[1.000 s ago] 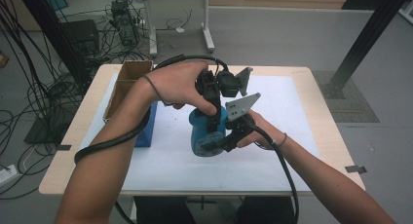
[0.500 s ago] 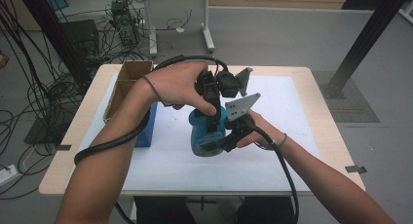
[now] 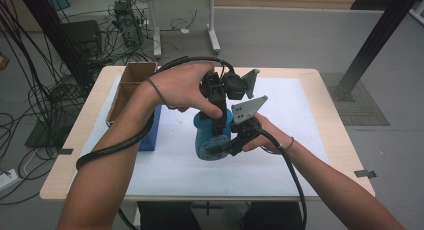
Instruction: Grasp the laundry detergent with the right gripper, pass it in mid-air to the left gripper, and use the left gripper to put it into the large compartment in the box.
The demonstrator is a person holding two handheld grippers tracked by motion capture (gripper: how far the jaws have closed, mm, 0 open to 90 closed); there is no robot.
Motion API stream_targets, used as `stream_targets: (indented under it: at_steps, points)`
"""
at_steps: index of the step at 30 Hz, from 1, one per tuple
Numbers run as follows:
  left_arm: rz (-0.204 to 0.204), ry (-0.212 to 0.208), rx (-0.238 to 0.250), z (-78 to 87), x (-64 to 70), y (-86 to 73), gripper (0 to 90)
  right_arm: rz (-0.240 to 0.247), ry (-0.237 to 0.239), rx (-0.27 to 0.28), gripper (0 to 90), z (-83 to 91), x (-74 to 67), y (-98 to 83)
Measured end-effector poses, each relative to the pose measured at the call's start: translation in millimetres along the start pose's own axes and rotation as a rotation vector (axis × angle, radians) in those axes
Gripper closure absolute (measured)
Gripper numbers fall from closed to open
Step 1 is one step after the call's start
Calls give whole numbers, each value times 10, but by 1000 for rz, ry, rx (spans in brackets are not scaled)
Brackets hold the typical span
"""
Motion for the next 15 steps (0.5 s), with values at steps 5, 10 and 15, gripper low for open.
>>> stream_targets:
  at_steps: [5,10,15]
  points:
    - [2,2,-7,-6,-14,-2,369,-21,-12,7,303,-2,23,-13]
    - [10,2,-10,-17,-28,-11,370,-45,-36,20,128,12,44,-37]
    - [13,-2,-13,-31,-41,-22,369,-58,-65,40,22,37,56,-53]
Point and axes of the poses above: each handheld gripper's, and its own axes: z roughly backward along the jaws, y roughly out of its top, x roughly to its right, the point moved 7 cm from there along -z, roughly forward along the jaws, and after that the axes turned 10 degrees about y, right-handed, at the moved point
